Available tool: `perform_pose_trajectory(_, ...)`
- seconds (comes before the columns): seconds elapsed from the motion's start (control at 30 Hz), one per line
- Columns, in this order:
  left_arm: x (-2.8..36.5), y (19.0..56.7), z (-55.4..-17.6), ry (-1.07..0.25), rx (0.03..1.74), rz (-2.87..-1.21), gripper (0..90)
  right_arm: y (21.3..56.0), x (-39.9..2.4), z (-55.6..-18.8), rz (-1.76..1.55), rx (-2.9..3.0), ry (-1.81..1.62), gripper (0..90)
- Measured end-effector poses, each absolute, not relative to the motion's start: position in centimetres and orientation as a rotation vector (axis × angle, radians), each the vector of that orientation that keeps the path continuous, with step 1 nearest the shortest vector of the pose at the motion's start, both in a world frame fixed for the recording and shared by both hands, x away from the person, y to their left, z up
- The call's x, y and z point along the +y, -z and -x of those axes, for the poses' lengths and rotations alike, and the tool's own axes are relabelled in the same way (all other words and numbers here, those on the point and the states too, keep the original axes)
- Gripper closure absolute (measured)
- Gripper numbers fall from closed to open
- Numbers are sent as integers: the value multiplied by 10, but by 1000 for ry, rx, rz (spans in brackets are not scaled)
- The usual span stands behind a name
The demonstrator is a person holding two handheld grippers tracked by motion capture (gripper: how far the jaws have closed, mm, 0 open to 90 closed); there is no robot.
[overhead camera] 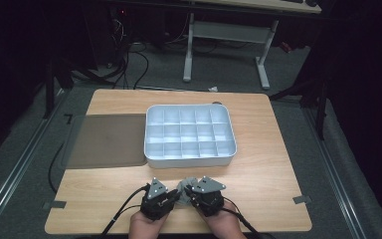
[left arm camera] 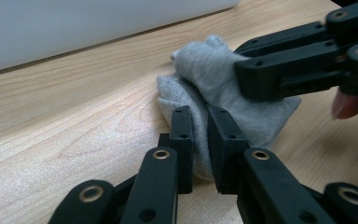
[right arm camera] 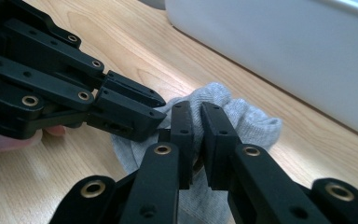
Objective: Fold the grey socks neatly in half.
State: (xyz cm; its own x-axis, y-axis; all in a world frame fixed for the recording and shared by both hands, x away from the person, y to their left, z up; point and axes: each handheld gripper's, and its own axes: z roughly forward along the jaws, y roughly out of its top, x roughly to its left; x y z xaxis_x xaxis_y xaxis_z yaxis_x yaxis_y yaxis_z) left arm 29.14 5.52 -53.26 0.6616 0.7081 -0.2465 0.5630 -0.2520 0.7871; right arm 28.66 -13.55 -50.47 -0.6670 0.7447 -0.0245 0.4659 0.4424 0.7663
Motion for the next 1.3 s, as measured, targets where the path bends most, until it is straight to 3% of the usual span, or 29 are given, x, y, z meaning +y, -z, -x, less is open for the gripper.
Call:
perform_pose_trajectory(0.1,55,533,-292,-194,993,-1941,801,507,-133,-288,-1030,2348,-1084,834)
perform_pose_trajectory(0.3,55,533,-291,-190,993,-1943,791,494,-141,-285,-1064,2298,-1175,728)
perform_pose_trajectory(0.5,55,533,-292,-185,996,-1940,771,477,-159,-274,-1086,2206,-1238,719)
perform_pose_trajectory(0.63,55,533,-292,-179,1000,-1938,766,488,-158,-276,-1123,2248,-1211,698)
perform_pose_trajectory(1.0,55,534,-294,-155,1000,-1945,771,514,-145,-293,-1195,2275,-1121,793)
perform_pose_trajectory(1.3,52,534,-293,-173,992,-1972,801,512,-137,-288,-1169,2295,-1182,803)
